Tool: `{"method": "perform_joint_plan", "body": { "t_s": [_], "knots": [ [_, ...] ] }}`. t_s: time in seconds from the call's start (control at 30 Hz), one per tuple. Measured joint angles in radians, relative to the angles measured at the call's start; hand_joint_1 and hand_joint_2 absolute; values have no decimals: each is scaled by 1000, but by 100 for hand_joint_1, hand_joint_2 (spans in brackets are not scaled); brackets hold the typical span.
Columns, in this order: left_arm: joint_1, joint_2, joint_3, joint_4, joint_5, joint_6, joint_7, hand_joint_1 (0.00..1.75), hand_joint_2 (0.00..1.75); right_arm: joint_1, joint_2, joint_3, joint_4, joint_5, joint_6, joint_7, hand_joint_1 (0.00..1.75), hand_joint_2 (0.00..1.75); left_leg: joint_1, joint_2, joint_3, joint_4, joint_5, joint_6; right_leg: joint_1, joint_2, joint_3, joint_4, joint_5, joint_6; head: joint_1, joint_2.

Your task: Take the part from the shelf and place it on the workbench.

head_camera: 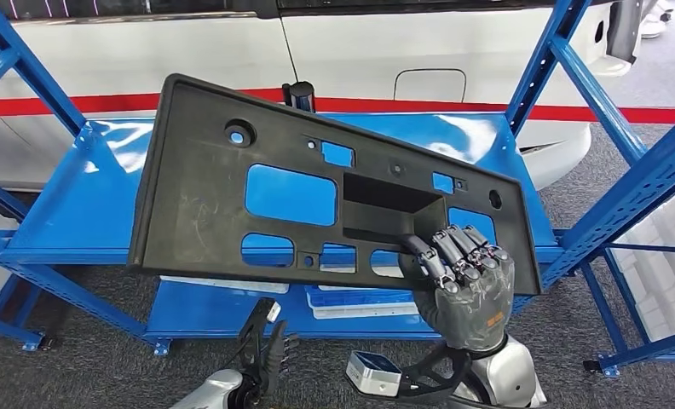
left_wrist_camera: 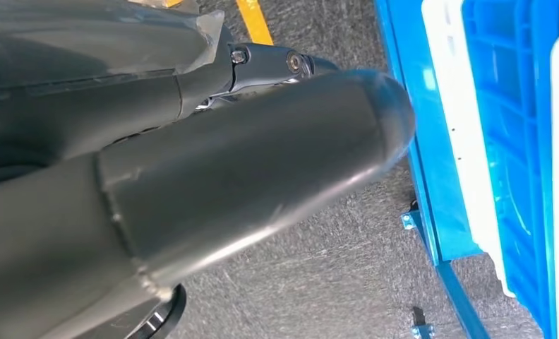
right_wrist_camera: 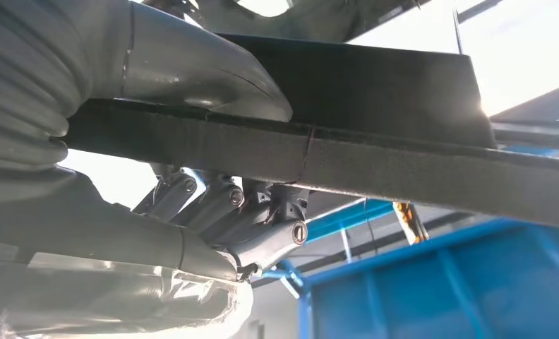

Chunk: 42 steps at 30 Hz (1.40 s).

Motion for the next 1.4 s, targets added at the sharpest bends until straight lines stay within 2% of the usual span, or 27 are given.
{"method": "perform_joint_plan", "body": {
  "t_s": [0.1, 0.13, 0.17, 0.2, 0.27, 0.33, 0.43, 0.5, 0.53, 0.6, 0.63, 0.67, 0.7, 0.77, 0.83, 0.9, 0.93, 1.0, 1.03, 1.1, 1.13, 1.17, 1.2, 1.23, 1.27, 1.33, 1.4],
  "knots": [
    [5, 14, 4, 0, -7, -1, -19, 0, 0, 41, 21, -32, -34, -34, 0, -63, 175, 175, 8, 9, -88, 188, -92, -18, 3, -2, 0, 0, -1, -9, -7, 0],
    [8, 18, 4, 0, -11, -1, -24, 0, 0, 55, 27, -43, -43, -41, 0, -77, 175, 175, 10, 11, -109, 231, -104, -20, 4, -2, 0, 0, -1, -10, -7, 0],
    [10, 22, 4, 0, -14, -1, -26, 0, 0, 66, 32, -53, -51, -45, 0, -86, 175, 175, 11, 12, -113, 237, -95, -19, 5, -2, 0, 0, -2, -10, -8, 0],
    [11, 25, 4, 0, -15, -1, -28, 0, 0, 73, 36, -60, -57, -47, 0, -90, 175, 175, 11, 12, -97, 203, -70, -16, 6, -1, 1, 0, -2, -10, -8, 0],
    [10, 28, 4, 0, -16, -1, -29, 0, 0, 82, 44, -71, -70, -49, 0, -95, 175, 175, 9, 12, -24, 60, -5, -5, 7, 0, 3, 0, -1, -9, -7, 0],
    [9, 30, 4, 0, -17, -1, -29, 0, 0, 87, 50, -79, -79, -50, 0, -97, 175, 175, 4, 13, 26, -37, 25, 4, 11, 0, 3, 0, -1, -8, -7, 0],
    [8, 33, 4, 0, -20, 0, -30, 0, 0, 95, 54, -86, -87, -50, 0, -100, 175, 175, 0, 13, 32, -53, 31, 15, 14, -2, 1, -3, 1, 3, -7, 0],
    [8, 33, 4, -1, -29, 2, -35, 0, 0, 103, 59, -96, -95, -66, 0, -121, 175, 175, 4, 14, 36, -66, 43, 27, 17, -5, -16, 31, -21, 6, -5, 0],
    [8, 33, 5, -1, -36, 4, -38, 0, 0, 110, 63, -106, -100, -83, 0, -142, 175, 175, 7, 15, 37, -71, 48, 31, 18, -6, -38, 77, -46, 2, -2, 0],
    [12, 37, 8, -2, -47, 8, -49, 0, 0, 134, 75, -134, -109, -134, 0, -202, 175, 175, 6, 15, 34, -71, 50, 35, 18, -6, -95, 209, -103, -5, 3, 0],
    [17, 41, 11, -2, -54, 9, -54, 0, 0, 150, 82, -151, -111, -162, 0, -235, 175, 175, 6, 15, 33, -71, 50, 35, 18, -6, -115, 257, -118, -4, 5, 0],
    [21, 46, 16, -2, -60, 10, -59, 0, 0, 165, 89, -169, -112, -186, 0, -262, 175, 175, 6, 14, 33, -70, 50, 35, 18, -6, -118, 272, -119, 1, 6, 0],
    [26, 50, 22, -2, -68, 10, -64, 0, 0, 177, 96, -184, -112, -205, 0, -281, 175, 175, 6, 14, 33, -70, 50, 34, 18, -6, -101, 245, -106, 8, 7, 0],
    [32, 57, 39, -4, -82, 10, -74, 0, 0, 194, 105, -200, -111, -222, 0, -284, 175, 175, 5, 13, 32, -64, 49, 31, 15, -7, -27, 108, -61, 21, 8, 0],
    [37, 60, 60, -8, -94, 11, -84, 0, 0, 204, 108, -203, -109, -226, 0, -267, 175, 175, 1, 12, 27, -56, 46, 23, 16, -7, 25, 7, -31, 18, 8, 0],
    [42, 64, 75, -10, -99, 11, -88, 0, 0, 211, 109, -204, -106, -227, 0, -258, 175, 175, -1, 12, 24, -52, 46, 13, 20, -5, 33, -7, -23, 7, 7, 0],
    [44, 65, 80, -11, -101, 11, -88, 0, 0, 214, 110, -204, -105, -227, 0, -257, 175, 175, 1, 12, 22, -52, 47, 9, 16, -5, 32, -7, -20, 2, 7, 0],
    [46, 67, 90, -12, -102, 12, -90, 0, 0, 216, 113, -205, -103, -227, 0, -257, 175, 175, 6, 12, 10, -22, 22, -2, 9, -6, 32, -10, -13, -10, 6, 0],
    [46, 68, 94, -12, -103, 12, -91, 0, 0, 216, 115, -205, -103, -228, 0, -256, 175, 175, 9, 12, -7, 19, -8, -9, 6, -7, 30, -11, -10, -15, 4, 0],
    [49, 71, 100, -13, -104, 16, -95, 0, 0, 217, 117, -204, -100, -230, 0, -249, 175, 175, 14, 12, -58, 145, -81, -22, 6, -8, 24, -11, -6, -21, 1, 0],
    [53, 73, 104, -13, -106, 19, -99, 0, 0, 218, 117, -203, -98, -230, 0, -243, 175, 175, 16, 13, -80, 201, -105, -26, 6, -9, 20, -11, -4, -22, 1, 0],
    [57, 74, 109, -14, -109, 22, -102, 0, 0, 219, 117, -202, -94, -229, 0, -239, 175, 175, 18, 13, -88, 228, -112, -29, 6, -9, 16, -11, -1, -23, 0, 0],
    [62, 75, 113, -15, -112, 26, -106, 0, 0, 220, 117, -200, -90, -227, 0, -235, 175, 175, 20, 13, -75, 214, -99, -30, 5, -9, 14, -10, 1, -22, 0, 0],
    [65, 75, 118, -17, -116, 29, -109, 0, 0, 220, 117, -197, -85, -226, 0, -232, 175, 175, 22, 13, -41, 162, -72, -29, 4, -9, 13, -10, 3, -21, 0, 0],
    [67, 76, 123, -20, -119, 31, -113, 0, 0, 220, 117, -195, -81, -226, 0, -230, 175, 175, 23, 13, 4, 86, -43, -27, 4, -9, 12, -10, 6, -19, -1, 0],
    [68, 76, 132, -28, -124, 33, -119, 0, 0, 220, 118, -187, -73, -227, 0, -226, 175, 175, 20, 12, 69, -30, -8, -20, 8, -9, 11, -10, 11, -11, 0, 0],
    [72, 77, 143, -34, -131, 34, -123, 0, 0, 219, 118, -178, -64, -230, 0, -224, 175, 175, 12, 11, 77, -56, -3, -10, 10, -10, 8, -13, 18, 0, 1, 0]
  ]
}}
